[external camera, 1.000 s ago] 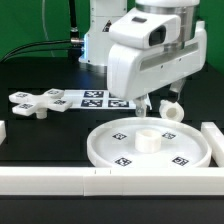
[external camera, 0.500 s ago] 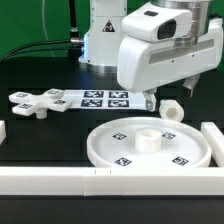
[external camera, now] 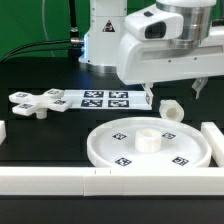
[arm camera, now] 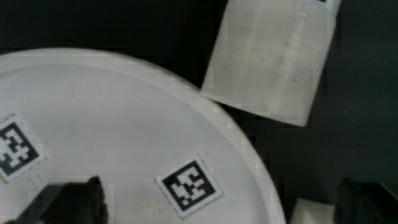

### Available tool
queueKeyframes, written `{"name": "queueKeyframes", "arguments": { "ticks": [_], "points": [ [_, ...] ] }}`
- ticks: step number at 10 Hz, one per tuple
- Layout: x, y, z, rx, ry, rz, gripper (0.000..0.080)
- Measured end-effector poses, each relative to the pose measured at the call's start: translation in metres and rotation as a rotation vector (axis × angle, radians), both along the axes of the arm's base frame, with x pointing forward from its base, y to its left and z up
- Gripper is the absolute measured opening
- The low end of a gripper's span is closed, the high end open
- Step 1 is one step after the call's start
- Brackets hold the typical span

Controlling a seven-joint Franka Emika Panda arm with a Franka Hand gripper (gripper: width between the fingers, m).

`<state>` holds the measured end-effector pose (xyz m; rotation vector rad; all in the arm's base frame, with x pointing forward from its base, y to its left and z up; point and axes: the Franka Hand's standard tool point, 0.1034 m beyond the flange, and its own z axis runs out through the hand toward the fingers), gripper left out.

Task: Assemble round table

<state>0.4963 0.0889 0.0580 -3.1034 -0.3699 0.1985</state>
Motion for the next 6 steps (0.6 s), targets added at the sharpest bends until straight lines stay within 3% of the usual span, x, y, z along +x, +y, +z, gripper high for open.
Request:
{"name": "queueKeyframes", "arguments": {
  "ticks": [3, 5, 6],
  "points": [
    [-0.002, -0.001, 0.001, -0.008, 0.035, 0.001, 0.0649],
    [-0.016, 0.001, -0.001, -0.05, 0.214, -0.102, 0.0649],
    [-0.019, 0.006, -0.001, -0.04, 0.298, -0.146, 0.0649]
  ]
}}
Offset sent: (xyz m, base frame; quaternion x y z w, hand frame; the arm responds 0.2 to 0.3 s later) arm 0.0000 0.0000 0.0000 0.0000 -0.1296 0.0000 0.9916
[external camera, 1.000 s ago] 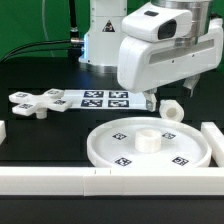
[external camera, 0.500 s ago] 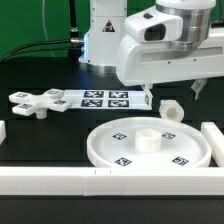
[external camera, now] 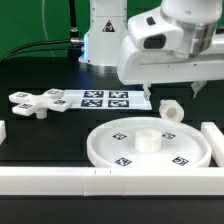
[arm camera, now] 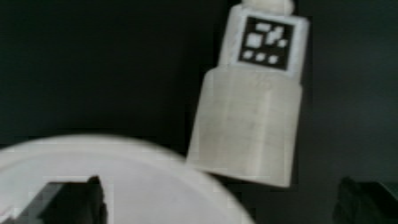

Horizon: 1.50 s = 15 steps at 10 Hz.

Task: Assemble round table

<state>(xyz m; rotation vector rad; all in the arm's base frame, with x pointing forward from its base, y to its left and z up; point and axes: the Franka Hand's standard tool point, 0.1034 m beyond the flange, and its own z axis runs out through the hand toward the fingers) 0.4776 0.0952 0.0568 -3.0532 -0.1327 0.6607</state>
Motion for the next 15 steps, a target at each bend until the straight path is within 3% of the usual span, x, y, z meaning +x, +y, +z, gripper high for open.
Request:
{"name": "queueKeyframes", "arguments": {
  "ticks": [4, 7, 14, 15],
  "points": [
    [-0.007, 0.005, -0.004, 0.001, 0.287, -0.018, 0.0649],
    [-0.012, 0.005, -0.018, -0.001, 0.465, -0.024, 0.0649],
    [-0.027, 0.01, -0.043, -0.014, 0.496, -0.018, 0.0649],
    [-0.027, 0.01, -0.045, -0.013, 0.496, -0.017, 0.0526]
  ]
}}
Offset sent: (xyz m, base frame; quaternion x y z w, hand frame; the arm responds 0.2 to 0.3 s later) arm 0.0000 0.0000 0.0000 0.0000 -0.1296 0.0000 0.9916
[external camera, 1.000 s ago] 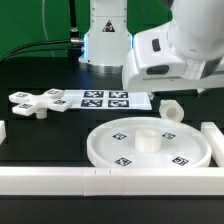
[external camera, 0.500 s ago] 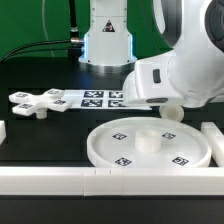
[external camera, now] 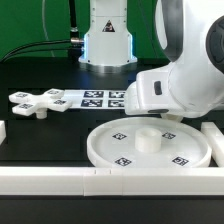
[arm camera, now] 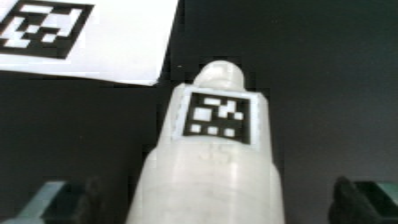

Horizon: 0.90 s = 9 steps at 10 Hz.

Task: Assemble round table

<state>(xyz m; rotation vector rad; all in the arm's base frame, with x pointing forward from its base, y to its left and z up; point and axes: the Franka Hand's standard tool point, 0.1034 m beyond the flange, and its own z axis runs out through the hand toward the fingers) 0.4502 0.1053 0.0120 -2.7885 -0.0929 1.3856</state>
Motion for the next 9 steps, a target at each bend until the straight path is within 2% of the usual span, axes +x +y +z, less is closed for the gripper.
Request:
{"name": "queueKeyframes", "arguments": {
  "ticks": [1, 2, 6, 7, 9],
  "points": [
    [0.0, 0.001, 0.0, 0.001, 0.001, 0.001, 0.0526],
    [-0.001, 0.002, 0.0, 0.002, 0.001, 0.002, 0.0402],
    [-0.001, 0.003, 0.0, 0.011, 0.0, 0.01, 0.0406],
    [0.001, 0.003, 0.007, 0.019, 0.004, 0.018, 0.0406],
    [0.009, 0.002, 0.041, 0.053, -0.001, 0.046, 0.0406]
  ]
}}
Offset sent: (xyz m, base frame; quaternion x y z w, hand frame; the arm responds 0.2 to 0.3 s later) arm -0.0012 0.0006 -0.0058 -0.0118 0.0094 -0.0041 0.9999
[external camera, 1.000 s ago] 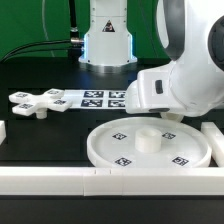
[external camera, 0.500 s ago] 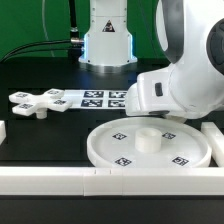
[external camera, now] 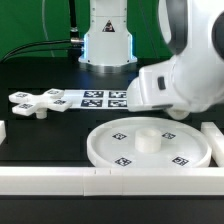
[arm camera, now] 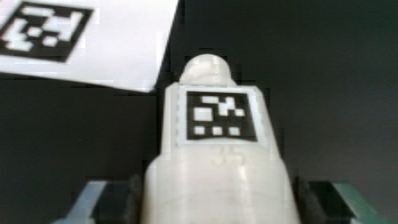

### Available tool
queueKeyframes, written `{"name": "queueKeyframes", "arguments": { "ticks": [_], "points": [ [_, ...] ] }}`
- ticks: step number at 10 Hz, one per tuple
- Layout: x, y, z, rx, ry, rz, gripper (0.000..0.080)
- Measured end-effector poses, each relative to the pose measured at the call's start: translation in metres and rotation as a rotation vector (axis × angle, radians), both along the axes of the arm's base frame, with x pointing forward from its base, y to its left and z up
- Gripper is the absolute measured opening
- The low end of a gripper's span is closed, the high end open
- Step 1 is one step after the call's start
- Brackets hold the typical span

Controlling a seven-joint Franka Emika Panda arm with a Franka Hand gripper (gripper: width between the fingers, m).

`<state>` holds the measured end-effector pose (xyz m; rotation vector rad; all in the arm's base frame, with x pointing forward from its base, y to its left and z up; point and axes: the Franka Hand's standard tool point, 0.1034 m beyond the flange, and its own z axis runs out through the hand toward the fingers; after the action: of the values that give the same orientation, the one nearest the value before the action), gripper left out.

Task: Assemble round table

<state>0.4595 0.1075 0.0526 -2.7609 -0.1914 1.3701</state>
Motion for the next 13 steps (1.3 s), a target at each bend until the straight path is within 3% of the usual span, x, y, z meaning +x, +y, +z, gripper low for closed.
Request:
{"name": "queueKeyframes", "arguments": {
  "ticks": [2, 3, 7, 8, 10, 11, 13],
  "points": [
    [0.012, -0.009, 0.032, 0.058, -0.019, 0.036, 0.0407],
    [0.019, -0.01, 0.039, 0.074, -0.038, 0.045, 0.0407],
    [0.03, -0.008, 0.033, 0.08, -0.116, 0.042, 0.0407],
    [0.036, -0.01, 0.036, 0.106, -0.171, 0.058, 0.0407],
    [0.05, -0.03, 0.066, 0.143, -0.35, 0.076, 0.0407],
    [0.053, -0.035, 0.074, 0.139, -0.409, 0.067, 0.0407],
    [0.059, -0.036, 0.069, 0.134, -0.572, 0.058, 0.0407]
  ]
}}
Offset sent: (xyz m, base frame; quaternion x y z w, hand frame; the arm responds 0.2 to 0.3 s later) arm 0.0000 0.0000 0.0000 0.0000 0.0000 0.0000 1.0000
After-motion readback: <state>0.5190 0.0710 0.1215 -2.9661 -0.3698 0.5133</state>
